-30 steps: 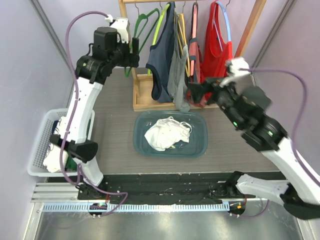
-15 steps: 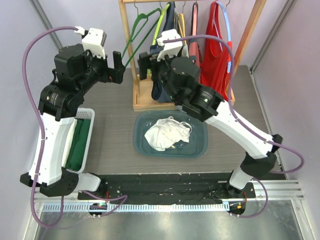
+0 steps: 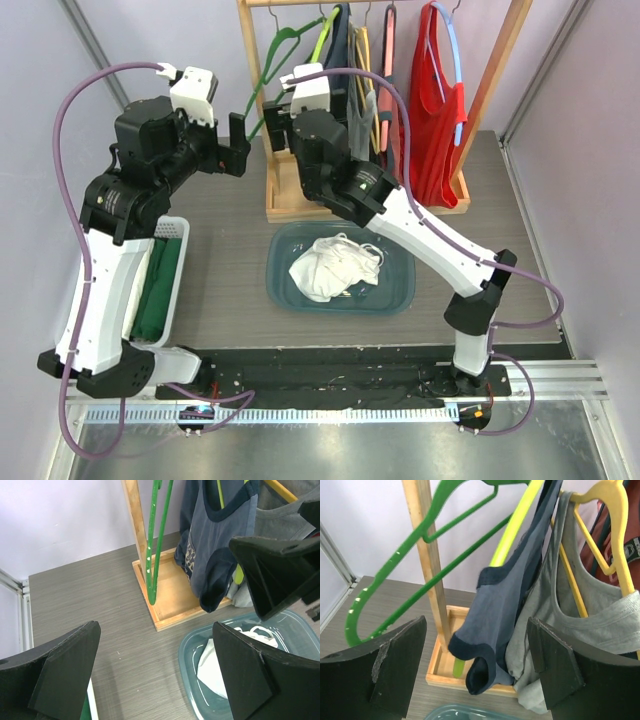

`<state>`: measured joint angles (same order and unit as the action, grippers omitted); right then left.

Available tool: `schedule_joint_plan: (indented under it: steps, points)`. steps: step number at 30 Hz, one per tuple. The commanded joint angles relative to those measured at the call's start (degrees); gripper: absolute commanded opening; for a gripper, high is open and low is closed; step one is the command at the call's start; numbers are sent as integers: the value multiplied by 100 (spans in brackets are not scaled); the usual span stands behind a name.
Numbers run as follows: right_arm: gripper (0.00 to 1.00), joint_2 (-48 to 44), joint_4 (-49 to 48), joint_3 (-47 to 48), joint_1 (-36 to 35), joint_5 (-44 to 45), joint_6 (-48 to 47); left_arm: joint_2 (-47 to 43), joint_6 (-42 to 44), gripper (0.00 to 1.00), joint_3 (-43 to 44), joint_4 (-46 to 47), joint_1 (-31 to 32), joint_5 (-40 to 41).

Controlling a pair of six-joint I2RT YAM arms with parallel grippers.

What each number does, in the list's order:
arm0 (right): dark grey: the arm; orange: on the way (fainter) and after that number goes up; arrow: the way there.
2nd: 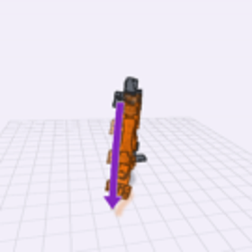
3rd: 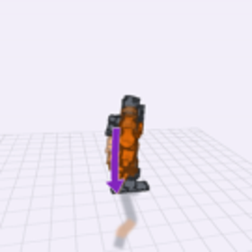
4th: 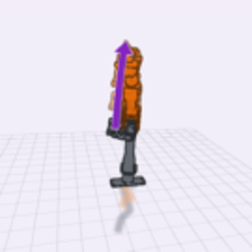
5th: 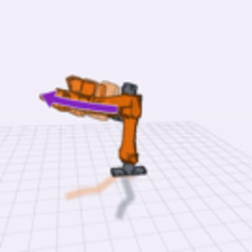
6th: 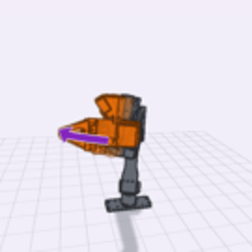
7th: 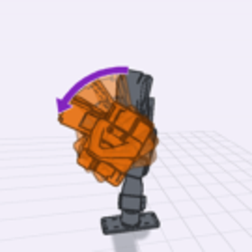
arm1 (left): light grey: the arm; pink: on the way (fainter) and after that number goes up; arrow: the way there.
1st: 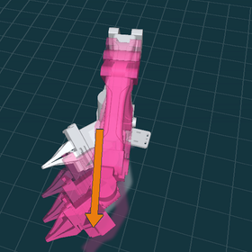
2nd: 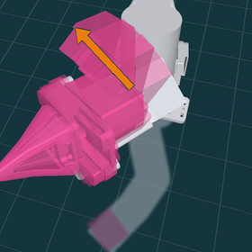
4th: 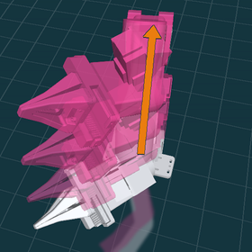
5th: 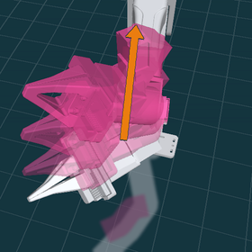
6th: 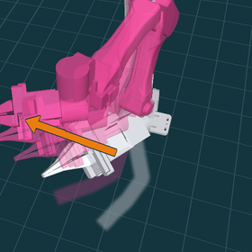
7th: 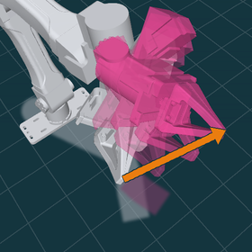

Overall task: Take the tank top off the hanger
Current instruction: Pick up the hanger from the clothesline.

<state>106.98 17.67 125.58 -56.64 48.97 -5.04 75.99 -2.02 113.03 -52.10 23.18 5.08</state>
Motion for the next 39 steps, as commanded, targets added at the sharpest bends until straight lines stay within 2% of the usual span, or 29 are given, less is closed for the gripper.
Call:
schedule_joint_plan:
  steps: [1, 7, 12, 20, 30, 36, 39]
  points:
    - [89, -563, 8, -330, 364, -97, 494, -145, 79, 100, 43, 235, -6, -7]
    - [84, -1469, 193, -1403, 1172, -845, 1356, -163, 70, 100, 43, 253, -6, -25]
    - [81, -1742, 316, -1545, 1410, -915, 1251, -180, 70, 100, 35, 253, -6, -60]
    - [81, -1365, 658, -931, 1410, -1539, 1234, -224, 88, 100, -18, 279, -15, -51]
    - [81, -2, 1756, 1125, 1419, -1803, 1233, -330, 132, 100, -176, 323, -15, -16]
    - [77, -124, 1863, 811, 1524, -1759, 1321, -418, 176, 100, -299, 358, -15, 19]
    - [72, -238, 1837, 583, 1586, -1838, 1418, -418, 176, 100, -308, 358, -15, -7]
